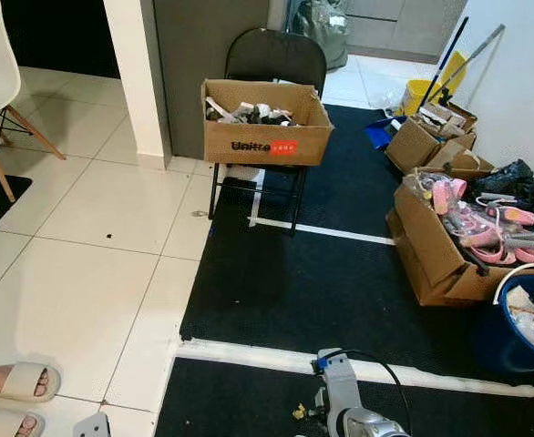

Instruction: Picking trash to rubbish bin

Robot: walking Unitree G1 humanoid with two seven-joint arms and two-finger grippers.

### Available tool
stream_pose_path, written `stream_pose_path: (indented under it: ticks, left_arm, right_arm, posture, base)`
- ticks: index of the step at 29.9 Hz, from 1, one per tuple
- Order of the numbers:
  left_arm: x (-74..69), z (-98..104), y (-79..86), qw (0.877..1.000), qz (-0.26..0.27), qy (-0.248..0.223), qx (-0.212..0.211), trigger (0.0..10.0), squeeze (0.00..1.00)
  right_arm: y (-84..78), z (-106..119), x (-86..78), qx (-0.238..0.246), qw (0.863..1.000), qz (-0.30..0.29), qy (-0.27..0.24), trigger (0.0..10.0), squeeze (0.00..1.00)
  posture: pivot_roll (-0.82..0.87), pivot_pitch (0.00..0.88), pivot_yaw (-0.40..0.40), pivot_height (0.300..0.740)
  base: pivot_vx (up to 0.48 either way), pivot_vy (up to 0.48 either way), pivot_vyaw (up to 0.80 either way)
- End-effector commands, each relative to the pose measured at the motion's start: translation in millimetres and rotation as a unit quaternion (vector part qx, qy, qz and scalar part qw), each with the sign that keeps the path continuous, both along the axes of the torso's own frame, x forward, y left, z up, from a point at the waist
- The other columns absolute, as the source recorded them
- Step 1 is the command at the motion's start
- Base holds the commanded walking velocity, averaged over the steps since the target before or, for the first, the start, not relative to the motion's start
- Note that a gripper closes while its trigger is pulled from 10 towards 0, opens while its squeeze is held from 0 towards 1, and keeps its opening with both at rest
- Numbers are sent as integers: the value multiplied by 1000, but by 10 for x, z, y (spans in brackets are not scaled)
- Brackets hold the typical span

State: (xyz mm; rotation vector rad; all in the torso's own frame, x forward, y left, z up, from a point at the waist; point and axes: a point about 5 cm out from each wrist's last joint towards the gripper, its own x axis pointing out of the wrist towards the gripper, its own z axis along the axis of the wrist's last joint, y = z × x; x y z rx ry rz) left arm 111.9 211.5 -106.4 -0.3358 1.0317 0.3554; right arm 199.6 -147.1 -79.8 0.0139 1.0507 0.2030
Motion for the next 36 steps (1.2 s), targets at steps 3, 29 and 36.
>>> stream_pose_path:
  ticks: [3, 29, 36]
  left_arm:
    - [-47, -40, -146, 1000, -4, 15, -12, 10000, 0]
    - [-101, -4, 120, 1000, 13, 8, -4, 10000, 35]
    - [-308, -67, 3, 1000, 20, 20, -14, 10000, 16]
  right_arm:
    - [-17, -14, -27, -3, 1000, 1, 5, 10000, 0]
    - [-24, -3, -8, -3, 1000, 3, 1, 10000, 0]
    - [-22, -6, -16, 27, 998, -51, -11, 10000, 0]
  posture:
    - [106, 36, -64, 740]
    - [96, 62, -66, 740]
    - [96, 70, -67, 740]
  base:
    - [0, 0, 0]
    - [0, 0, 0]
    - [0, 0, 0]
